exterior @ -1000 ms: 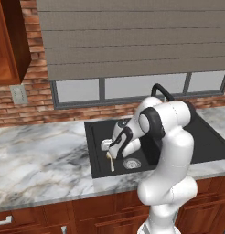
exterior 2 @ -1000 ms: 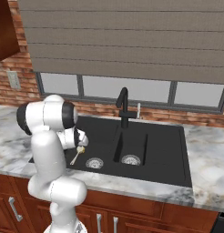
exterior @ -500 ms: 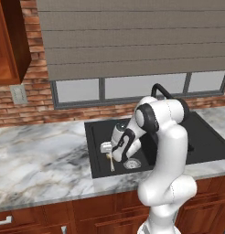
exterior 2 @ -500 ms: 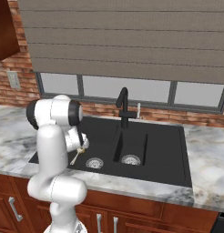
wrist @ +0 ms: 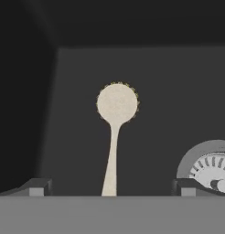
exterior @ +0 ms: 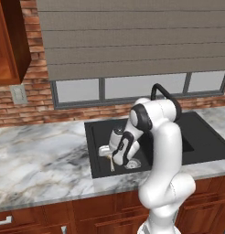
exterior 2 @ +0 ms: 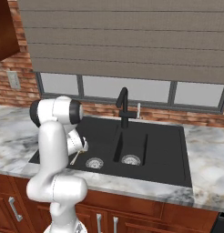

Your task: Pick up the sponge and dish brush from the sink, and place them back in the cabinet, and close the cabinet door.

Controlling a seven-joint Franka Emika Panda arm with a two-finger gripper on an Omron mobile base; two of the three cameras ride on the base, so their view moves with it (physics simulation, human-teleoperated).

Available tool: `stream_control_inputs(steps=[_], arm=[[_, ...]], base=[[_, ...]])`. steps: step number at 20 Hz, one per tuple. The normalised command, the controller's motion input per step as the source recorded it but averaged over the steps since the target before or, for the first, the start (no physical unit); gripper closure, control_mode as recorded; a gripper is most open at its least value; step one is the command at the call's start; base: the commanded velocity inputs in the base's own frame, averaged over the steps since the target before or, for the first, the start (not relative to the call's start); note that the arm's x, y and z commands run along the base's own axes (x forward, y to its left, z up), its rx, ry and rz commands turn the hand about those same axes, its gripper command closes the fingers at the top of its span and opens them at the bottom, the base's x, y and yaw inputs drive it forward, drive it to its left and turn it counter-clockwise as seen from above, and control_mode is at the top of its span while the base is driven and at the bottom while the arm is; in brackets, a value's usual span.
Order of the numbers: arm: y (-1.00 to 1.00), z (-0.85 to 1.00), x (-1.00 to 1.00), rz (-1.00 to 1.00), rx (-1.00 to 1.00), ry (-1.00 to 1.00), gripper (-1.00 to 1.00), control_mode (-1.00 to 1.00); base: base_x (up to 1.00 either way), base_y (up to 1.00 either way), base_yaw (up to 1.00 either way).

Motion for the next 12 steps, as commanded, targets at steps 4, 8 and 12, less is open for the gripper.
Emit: stream_control_inputs(steps=[4, 8, 12], arm=[[0.04, -0.24, 0.11, 0.0, 0.0, 0.02, -1.0, -1.0], [0.02, -0.21, 0.17, 0.0, 0.0, 0.0, -1.0, -1.0], [0.0, -0.19, 0.19, 0.0, 0.0, 0.0, -1.0, -1.0]], base=[[0.0, 0.0, 0.0], [0.0, 0.0, 0.0], [0.0, 0.0, 0.0]])
